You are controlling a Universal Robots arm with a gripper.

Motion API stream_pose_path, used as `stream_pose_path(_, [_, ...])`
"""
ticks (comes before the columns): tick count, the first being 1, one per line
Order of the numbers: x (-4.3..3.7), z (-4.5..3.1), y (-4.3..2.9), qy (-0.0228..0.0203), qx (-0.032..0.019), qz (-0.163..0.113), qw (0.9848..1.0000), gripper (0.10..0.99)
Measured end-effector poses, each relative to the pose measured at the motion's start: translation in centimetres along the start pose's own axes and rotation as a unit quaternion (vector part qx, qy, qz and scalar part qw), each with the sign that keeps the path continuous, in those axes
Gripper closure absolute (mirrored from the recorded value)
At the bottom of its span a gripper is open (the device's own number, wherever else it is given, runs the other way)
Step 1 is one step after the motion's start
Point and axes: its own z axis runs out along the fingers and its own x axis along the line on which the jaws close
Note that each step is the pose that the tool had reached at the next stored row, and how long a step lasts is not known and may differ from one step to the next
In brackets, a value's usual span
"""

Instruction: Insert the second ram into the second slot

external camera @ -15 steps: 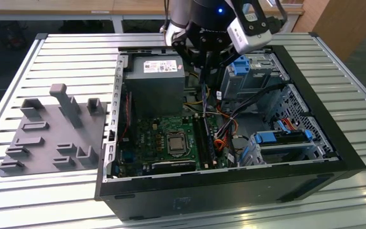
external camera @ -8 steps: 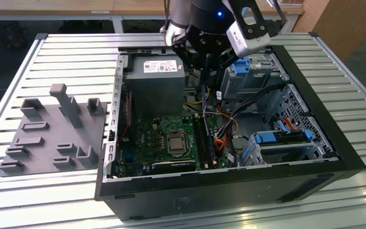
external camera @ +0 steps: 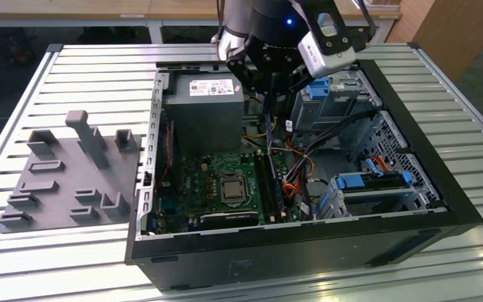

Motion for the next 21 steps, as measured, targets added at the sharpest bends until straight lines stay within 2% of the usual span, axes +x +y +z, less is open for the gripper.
stream_pose_path(21, [0.0,0.74,0.0,0.0,-0.0001,0.0,1.0,0.949])
